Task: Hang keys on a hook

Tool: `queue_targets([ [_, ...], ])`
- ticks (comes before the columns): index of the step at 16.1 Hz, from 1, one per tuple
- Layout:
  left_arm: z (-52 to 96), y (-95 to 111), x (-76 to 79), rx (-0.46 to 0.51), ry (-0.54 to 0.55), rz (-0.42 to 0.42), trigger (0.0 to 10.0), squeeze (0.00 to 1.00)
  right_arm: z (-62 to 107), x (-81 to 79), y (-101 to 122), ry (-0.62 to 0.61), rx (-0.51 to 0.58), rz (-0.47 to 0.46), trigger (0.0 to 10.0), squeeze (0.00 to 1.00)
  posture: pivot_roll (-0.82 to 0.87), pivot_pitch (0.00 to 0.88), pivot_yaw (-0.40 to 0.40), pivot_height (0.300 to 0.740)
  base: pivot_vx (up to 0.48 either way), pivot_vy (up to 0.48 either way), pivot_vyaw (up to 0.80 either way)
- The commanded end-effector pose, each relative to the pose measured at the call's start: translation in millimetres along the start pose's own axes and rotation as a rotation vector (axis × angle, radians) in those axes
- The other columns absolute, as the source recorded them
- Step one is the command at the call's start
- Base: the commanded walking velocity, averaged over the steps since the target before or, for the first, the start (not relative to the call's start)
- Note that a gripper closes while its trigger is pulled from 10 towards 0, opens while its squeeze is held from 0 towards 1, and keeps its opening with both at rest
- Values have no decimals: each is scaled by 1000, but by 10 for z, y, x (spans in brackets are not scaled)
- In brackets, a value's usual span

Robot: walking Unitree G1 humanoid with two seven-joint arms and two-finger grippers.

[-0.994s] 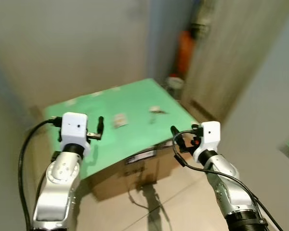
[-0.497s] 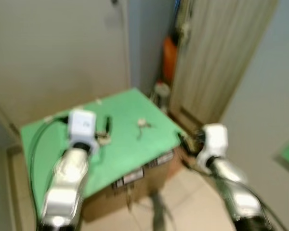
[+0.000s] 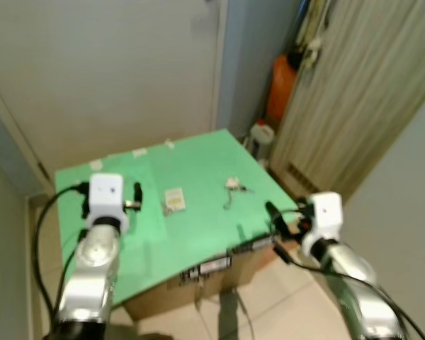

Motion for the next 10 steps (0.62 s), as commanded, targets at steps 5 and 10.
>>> queue_targets([
  [5, -97, -215, 374, -34, -89, -25, 10000, 0, 509, 276, 145, -33, -38, 70, 10000, 0, -170, 76, -117, 740, 0, 0, 0],
  [10, -256, -302, 306, -36, -28, -67, 10000, 0, 993, 397, 182, -70, -109, 124, 10000, 0, -275, 127, -144, 740, 0, 0, 0],
])
Point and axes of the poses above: a point about 5 cm out from each wrist's last joint towards the gripper, its own z axis pointing back from the gripper into the wrist, its own y axis along the axis of the wrist's last joint, x = y × z, the point moved 3 cm from there along -z, pointing out of the wrist towards the gripper, and after that the axes turned 5 degrees about -z, right-handed, at the moved point
